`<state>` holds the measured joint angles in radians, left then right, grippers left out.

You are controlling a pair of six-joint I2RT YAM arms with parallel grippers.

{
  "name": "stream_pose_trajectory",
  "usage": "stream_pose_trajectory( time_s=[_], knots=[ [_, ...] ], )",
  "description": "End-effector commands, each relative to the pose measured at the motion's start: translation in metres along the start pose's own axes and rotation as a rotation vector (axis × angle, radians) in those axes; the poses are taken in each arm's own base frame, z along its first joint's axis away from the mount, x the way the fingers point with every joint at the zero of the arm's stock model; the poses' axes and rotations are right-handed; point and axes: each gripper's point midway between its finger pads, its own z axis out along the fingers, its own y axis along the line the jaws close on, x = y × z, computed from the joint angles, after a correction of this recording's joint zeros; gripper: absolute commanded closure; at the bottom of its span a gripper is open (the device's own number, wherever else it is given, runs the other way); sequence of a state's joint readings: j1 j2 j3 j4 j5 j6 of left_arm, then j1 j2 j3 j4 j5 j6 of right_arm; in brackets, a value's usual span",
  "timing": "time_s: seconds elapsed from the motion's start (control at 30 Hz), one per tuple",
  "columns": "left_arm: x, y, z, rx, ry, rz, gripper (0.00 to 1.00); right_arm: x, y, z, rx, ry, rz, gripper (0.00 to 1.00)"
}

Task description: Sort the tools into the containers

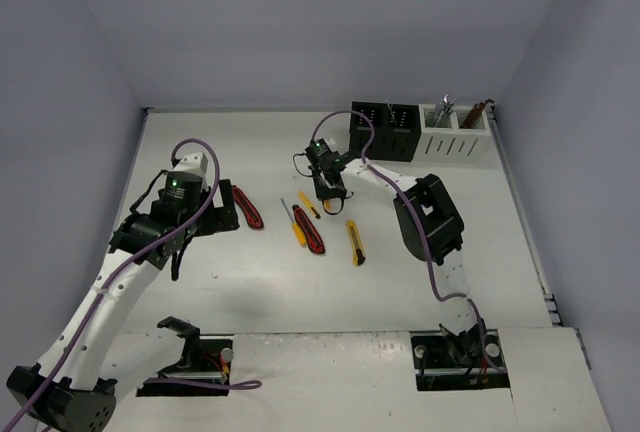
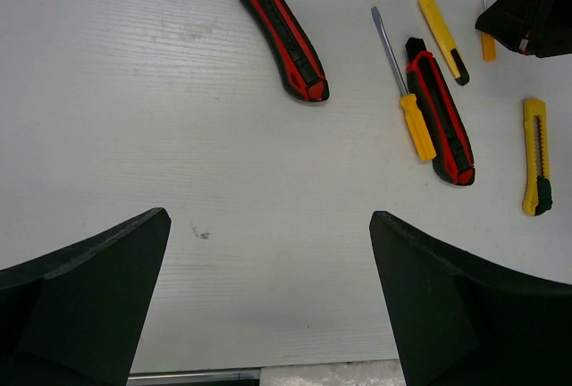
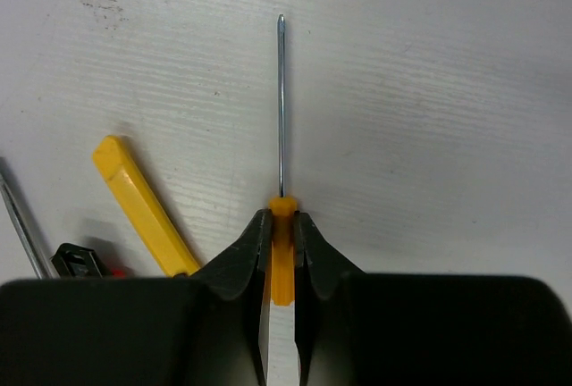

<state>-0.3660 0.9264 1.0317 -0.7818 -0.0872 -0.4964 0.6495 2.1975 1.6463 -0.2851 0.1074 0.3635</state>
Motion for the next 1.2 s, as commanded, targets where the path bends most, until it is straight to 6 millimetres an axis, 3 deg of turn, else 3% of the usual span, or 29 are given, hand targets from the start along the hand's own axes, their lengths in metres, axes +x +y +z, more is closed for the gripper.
stream_pose_trajectory(
  time_s=[0.0, 0.2, 0.27, 0.43, 0.5, 0.67, 0.8, 0.93, 1.1, 1.17],
  knots=[
    [-0.011, 0.001, -0.003, -0.011, -0.039, -0.02, 0.06, -0.035, -0.013, -0.039, 0.054, -0.098, -0.028, 1.0],
    [-0.014, 0.003, -0.005, -0.021, -0.056, -0.025, 0.06, -0.133, -0.044, -0.13, 0.094, -0.406, -0.072, 1.0],
    [-0.014, 0.003, -0.005, -0.022, -0.056, -0.024, 0.06, -0.159, -0.071, -0.153, 0.1, -0.491, -0.043, 1.0],
    [-0.014, 0.004, -0.005, -0.027, -0.058, -0.025, 0.06, -0.206, -0.152, -0.176, 0.147, -0.65, 0.018, 1.0],
    [-0.015, 0.004, -0.005, -0.028, -0.061, -0.027, 0.06, -0.222, -0.169, -0.178, 0.147, -0.711, 0.028, 1.0],
    [-0.017, 0.005, -0.007, -0.029, -0.07, -0.033, 0.06, -0.242, -0.218, -0.159, 0.164, -0.789, 0.055, 1.0],
    [-0.018, 0.006, -0.01, -0.03, -0.082, -0.035, 0.06, -0.254, -0.235, -0.137, 0.162, -0.817, 0.07, 1.0],
    [-0.019, 0.006, -0.012, -0.028, -0.091, -0.034, 0.06, -0.261, -0.236, -0.117, 0.117, -0.816, 0.064, 1.0],
    [-0.021, 0.007, -0.014, -0.03, -0.101, -0.034, 0.06, -0.245, -0.237, -0.088, 0.115, -0.755, 0.062, 0.95],
    [-0.02, 0.008, -0.014, -0.034, -0.099, -0.03, 0.06, -0.24, -0.235, -0.091, 0.112, -0.752, 0.065, 0.93]
  ],
)
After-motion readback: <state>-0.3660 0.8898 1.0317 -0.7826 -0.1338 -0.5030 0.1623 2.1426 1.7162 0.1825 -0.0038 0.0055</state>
